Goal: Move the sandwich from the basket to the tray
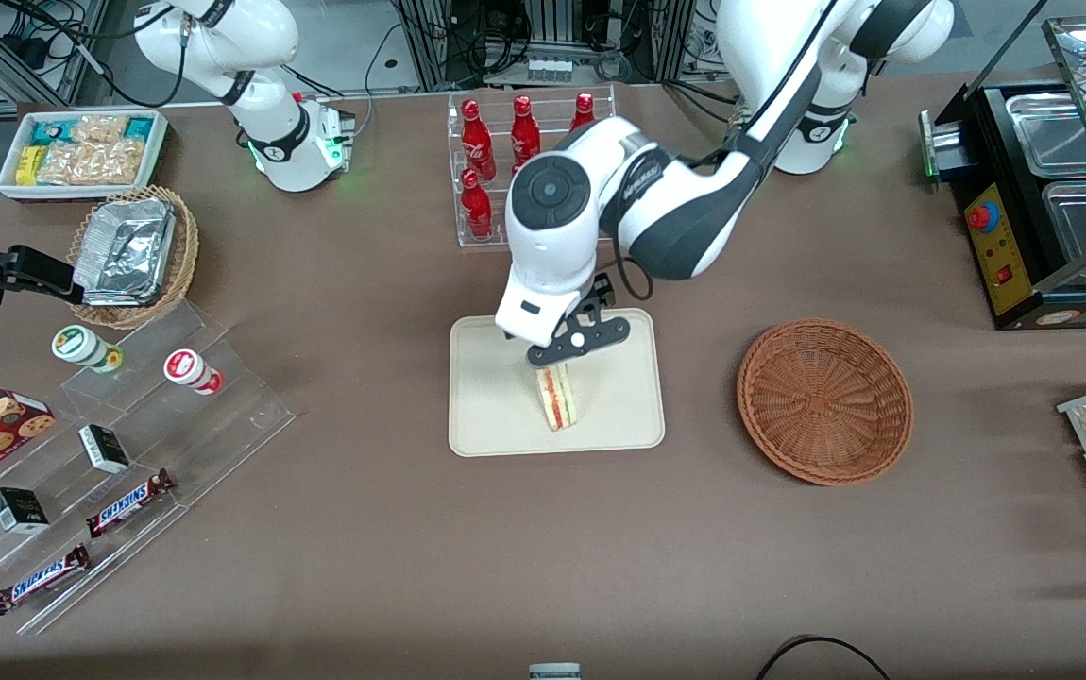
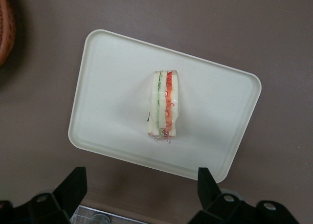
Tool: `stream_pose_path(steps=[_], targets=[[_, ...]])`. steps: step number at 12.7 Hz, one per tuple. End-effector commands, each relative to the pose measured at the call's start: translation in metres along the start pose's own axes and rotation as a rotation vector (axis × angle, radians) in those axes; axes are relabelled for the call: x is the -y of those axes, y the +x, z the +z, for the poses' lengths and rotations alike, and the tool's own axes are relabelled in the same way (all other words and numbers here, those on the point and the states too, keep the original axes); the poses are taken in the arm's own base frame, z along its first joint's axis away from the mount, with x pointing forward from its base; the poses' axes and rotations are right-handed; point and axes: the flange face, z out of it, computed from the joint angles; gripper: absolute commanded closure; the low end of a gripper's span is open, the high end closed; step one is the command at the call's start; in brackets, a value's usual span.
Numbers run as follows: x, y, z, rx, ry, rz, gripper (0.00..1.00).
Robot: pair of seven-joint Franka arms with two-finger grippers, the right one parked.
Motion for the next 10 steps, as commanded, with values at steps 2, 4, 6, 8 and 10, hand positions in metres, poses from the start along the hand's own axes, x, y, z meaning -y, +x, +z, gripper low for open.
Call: stream_pose_path(steps=[2, 4, 6, 8, 10], targets=[[0.040, 0.021, -0.038, -0.015, 0.033, -0.043, 0.00], [0.073, 0.047, -0.047, -0.011, 0.053, -0.083, 0.00], [0.109, 0.072, -0.051, 0.002, 0.068, -0.036, 0.00], [0.150, 0.096, -0.061, 0.010, 0.068, -0.005, 0.00], [0.194, 0.111, -0.069, 0.020, 0.074, 0.052, 0.00]])
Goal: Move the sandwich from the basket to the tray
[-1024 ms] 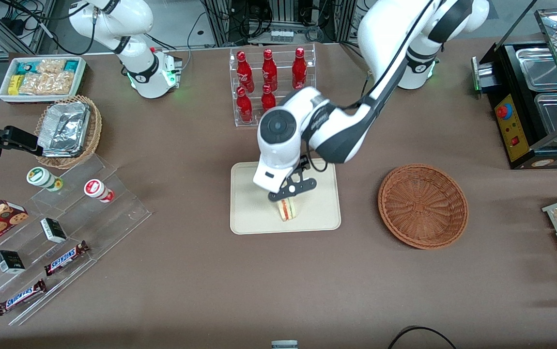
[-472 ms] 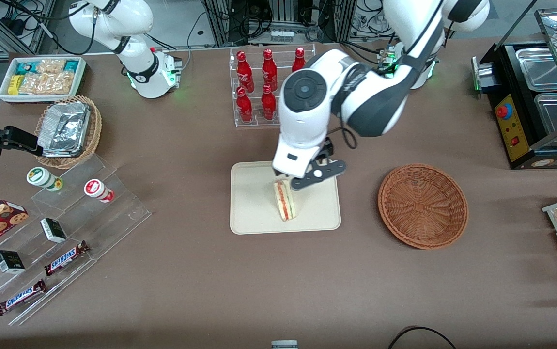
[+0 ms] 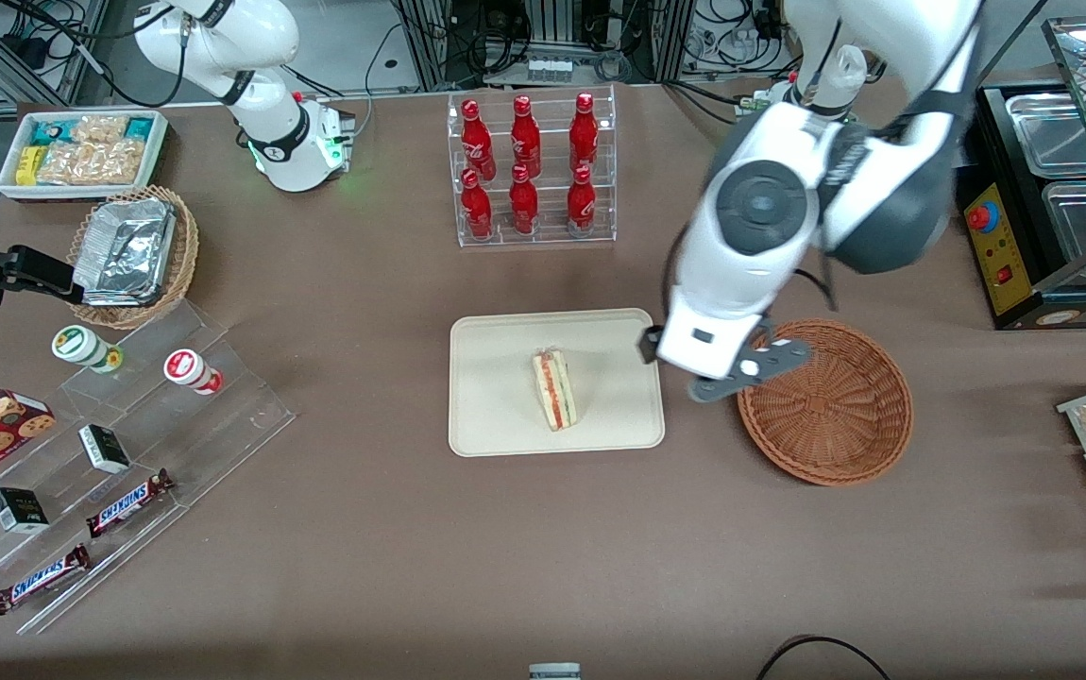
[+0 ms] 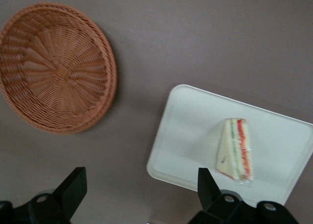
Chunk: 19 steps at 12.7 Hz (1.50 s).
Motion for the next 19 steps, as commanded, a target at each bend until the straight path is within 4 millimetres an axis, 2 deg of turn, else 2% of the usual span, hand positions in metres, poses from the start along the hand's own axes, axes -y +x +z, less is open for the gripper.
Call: stream_pose_path(steps=[1, 3, 6, 7, 9, 12, 14, 15, 16, 19], targets=[[0.063, 0.000, -0.011, 0.029, -0.012, 0.074, 0.00], [0.096, 0.012, -0.015, 0.046, -0.038, 0.117, 0.00], [0.134, 0.026, -0.027, 0.047, -0.056, 0.164, 0.00], [0.154, 0.029, -0.027, 0.054, -0.064, 0.184, 0.00], [0.201, 0.031, -0.034, 0.069, -0.113, 0.240, 0.00], [0.242, 0.031, -0.042, 0.110, -0.105, 0.356, 0.00], [0.254, 0.025, -0.053, 0.111, -0.090, 0.400, 0.00], [0.272, 0.026, -0.059, 0.114, -0.089, 0.390, 0.00], [0.282, 0.027, -0.061, 0.116, -0.091, 0.395, 0.00], [0.290, 0.021, -0.074, 0.087, -0.048, 0.402, 0.00]])
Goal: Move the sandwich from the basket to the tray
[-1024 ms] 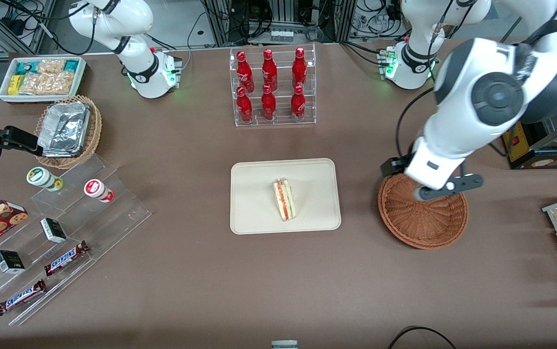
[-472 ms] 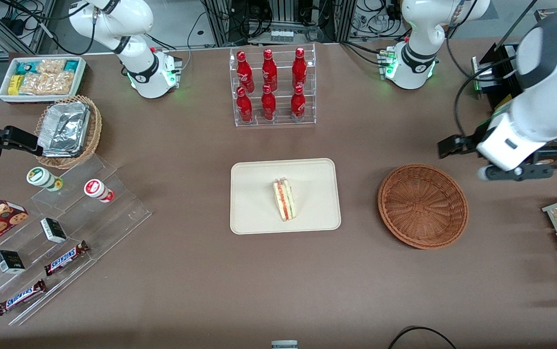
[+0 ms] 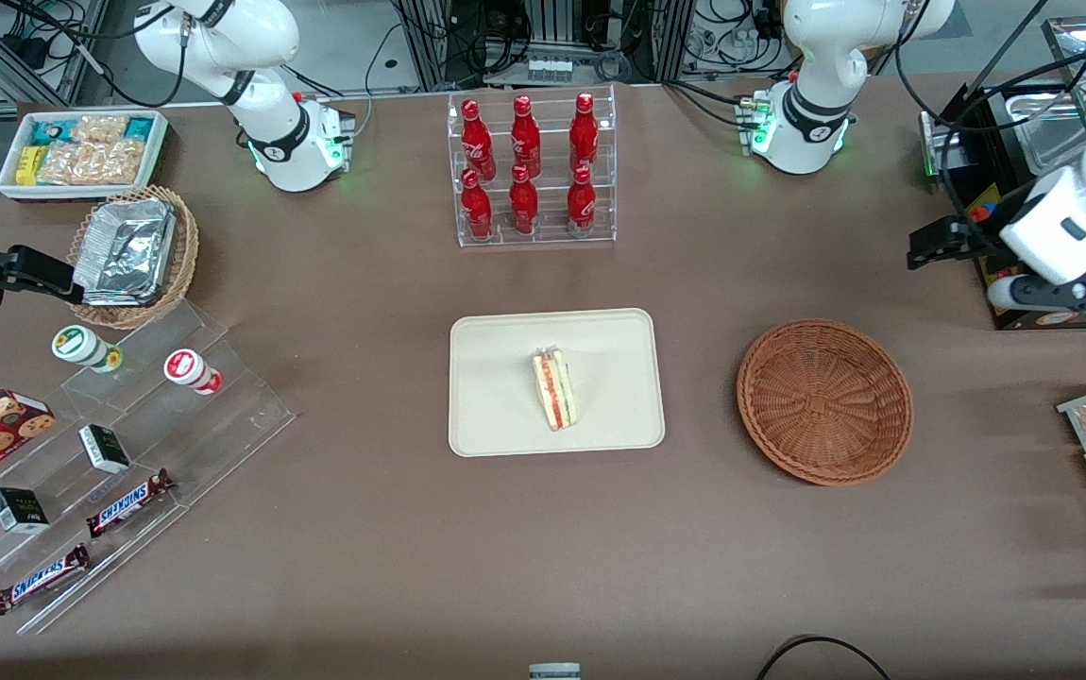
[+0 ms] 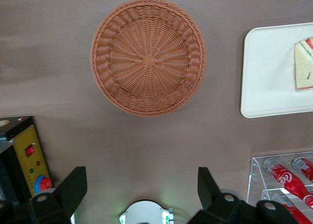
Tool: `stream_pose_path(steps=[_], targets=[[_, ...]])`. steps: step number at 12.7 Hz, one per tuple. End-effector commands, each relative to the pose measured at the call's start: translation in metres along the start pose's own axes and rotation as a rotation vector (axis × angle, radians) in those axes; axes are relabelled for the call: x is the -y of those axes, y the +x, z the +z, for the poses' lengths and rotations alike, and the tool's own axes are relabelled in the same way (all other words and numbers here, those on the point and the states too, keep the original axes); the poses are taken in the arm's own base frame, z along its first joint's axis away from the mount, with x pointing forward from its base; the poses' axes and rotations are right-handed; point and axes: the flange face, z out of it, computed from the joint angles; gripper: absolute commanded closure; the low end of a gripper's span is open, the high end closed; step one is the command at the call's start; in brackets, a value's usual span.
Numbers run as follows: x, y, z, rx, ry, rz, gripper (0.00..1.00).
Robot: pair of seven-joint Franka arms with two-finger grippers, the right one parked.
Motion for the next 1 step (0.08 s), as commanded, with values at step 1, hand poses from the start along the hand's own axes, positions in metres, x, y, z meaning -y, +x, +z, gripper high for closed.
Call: stream_pose_path(steps=[1], targets=[[-0.0058, -0.0173, -0.0101, -0.012, 0.040, 0.027, 0.00]])
